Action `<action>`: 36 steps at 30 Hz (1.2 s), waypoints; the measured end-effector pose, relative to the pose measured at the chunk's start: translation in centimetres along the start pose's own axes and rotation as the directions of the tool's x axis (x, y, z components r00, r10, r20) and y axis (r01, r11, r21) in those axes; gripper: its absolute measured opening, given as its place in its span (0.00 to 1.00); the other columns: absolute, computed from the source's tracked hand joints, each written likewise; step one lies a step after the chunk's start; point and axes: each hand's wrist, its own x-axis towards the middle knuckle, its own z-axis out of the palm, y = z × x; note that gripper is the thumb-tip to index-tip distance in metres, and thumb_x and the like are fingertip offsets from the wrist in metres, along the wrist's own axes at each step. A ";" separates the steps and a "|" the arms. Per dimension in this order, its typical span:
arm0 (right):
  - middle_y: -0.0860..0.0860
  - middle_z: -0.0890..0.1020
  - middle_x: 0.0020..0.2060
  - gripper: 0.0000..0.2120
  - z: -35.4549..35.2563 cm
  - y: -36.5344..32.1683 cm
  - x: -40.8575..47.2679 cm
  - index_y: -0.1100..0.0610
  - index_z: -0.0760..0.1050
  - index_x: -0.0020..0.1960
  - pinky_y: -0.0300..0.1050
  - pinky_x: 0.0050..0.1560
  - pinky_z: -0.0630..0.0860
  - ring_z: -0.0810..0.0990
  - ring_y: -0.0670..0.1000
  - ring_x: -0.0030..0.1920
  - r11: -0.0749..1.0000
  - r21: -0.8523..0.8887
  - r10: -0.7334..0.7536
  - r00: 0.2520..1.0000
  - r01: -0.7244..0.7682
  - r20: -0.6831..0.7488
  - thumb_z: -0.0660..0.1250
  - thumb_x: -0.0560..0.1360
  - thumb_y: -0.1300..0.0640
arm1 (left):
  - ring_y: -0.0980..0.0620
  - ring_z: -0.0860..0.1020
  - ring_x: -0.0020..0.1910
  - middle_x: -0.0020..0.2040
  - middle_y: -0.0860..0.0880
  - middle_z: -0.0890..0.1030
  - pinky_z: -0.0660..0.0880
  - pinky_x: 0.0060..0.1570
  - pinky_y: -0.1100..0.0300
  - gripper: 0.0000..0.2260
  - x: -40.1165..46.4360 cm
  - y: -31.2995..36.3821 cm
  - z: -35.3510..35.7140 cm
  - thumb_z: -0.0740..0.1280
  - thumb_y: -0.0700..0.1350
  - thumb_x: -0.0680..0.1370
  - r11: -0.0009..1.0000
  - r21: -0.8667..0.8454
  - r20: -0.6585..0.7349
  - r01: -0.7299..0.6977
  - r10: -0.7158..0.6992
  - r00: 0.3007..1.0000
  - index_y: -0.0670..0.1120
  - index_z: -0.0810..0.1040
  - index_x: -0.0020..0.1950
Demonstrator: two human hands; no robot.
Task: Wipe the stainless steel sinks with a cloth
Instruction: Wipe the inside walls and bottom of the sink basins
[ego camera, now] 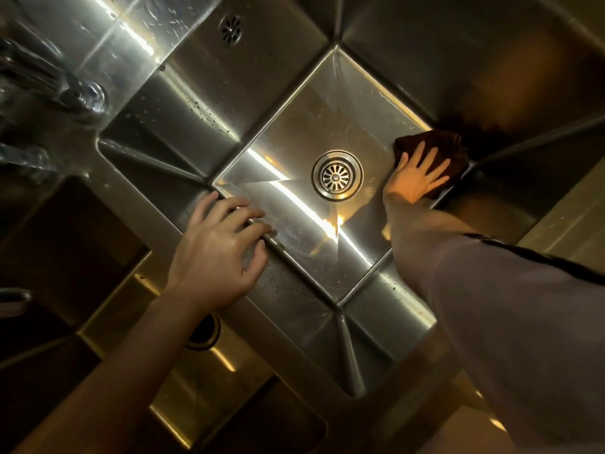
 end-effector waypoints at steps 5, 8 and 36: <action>0.52 0.56 0.77 0.24 1.4 -0.5 -4.0 0.49 0.53 0.78 0.63 0.74 0.39 0.46 0.62 0.78 0.984 -0.061 -0.166 0.984 0.170 0.065 0.45 0.83 0.46 | 0.46 0.74 0.63 0.58 0.47 0.81 0.62 0.70 0.42 0.17 -0.1 0.0 0.0 0.57 0.51 0.76 1.000 0.005 0.021 0.010 -0.010 1.000 0.47 0.82 0.55; 0.52 0.57 0.77 0.23 1.0 -1.0 -1.6 0.49 0.55 0.77 0.63 0.75 0.41 0.46 0.61 0.78 0.953 -0.086 -0.285 0.955 0.291 0.083 0.46 0.83 0.46 | 0.46 0.74 0.63 0.58 0.47 0.81 0.61 0.70 0.42 0.18 -0.1 -0.1 0.0 0.57 0.51 0.76 1.000 0.011 0.033 0.012 -0.012 0.999 0.48 0.82 0.55; 0.51 0.60 0.76 0.23 0.6 -5.2 3.3 0.50 0.59 0.76 0.58 0.76 0.43 0.49 0.59 0.78 0.684 -0.105 -0.696 0.688 0.722 0.205 0.50 0.83 0.46 | 0.49 0.73 0.64 0.59 0.50 0.80 0.58 0.71 0.48 0.18 0.0 0.2 0.0 0.55 0.53 0.76 0.998 0.050 0.058 0.047 -0.050 0.997 0.50 0.82 0.56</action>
